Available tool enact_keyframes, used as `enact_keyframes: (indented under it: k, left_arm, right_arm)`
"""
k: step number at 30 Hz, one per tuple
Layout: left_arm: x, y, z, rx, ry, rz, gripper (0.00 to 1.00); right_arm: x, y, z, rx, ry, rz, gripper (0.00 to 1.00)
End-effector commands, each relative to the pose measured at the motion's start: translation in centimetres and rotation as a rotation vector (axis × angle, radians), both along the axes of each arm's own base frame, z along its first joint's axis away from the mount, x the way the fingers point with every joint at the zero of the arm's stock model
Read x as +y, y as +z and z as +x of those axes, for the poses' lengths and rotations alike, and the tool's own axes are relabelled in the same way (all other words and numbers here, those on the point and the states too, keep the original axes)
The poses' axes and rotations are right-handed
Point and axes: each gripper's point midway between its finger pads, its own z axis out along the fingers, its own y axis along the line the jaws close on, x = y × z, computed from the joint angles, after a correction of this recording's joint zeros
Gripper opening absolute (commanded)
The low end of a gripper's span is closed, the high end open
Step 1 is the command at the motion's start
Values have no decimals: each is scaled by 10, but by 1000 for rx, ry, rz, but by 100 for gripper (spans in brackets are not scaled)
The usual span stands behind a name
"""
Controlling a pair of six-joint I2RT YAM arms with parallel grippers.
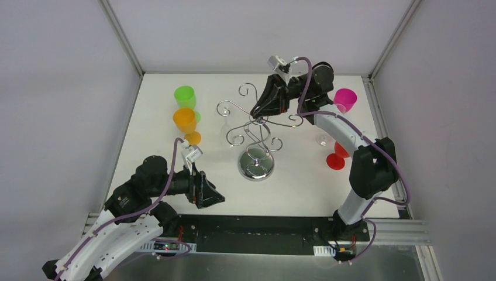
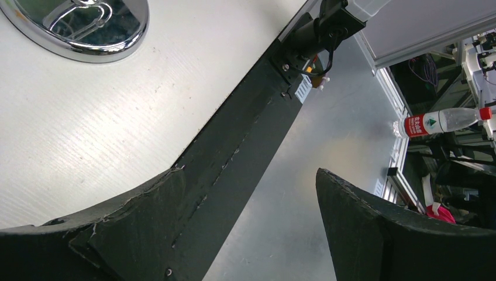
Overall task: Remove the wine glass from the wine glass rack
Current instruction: Adjust the wine rack at the center of the board.
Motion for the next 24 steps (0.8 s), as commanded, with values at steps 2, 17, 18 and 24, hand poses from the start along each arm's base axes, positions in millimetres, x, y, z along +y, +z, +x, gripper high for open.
enact_keyframes:
  k: [2,17,18,24]
  left_arm:
    - [-2,2,3,-34,-7,-1,85]
    - [-2,2,3,-32,-11,0,85]
    - [-2,2,3,-33,-11,0,85]
    - [-2,2,3,-32,-13,-1,85]
  right_arm:
    - [-19,36,-29,-211,37,62,3]
    - [-22,30,-27,-181,17,57,23]
    - [-22,30,-27,-180,16,56,25]
    - [-21,30,-26,-171,11,56,35]
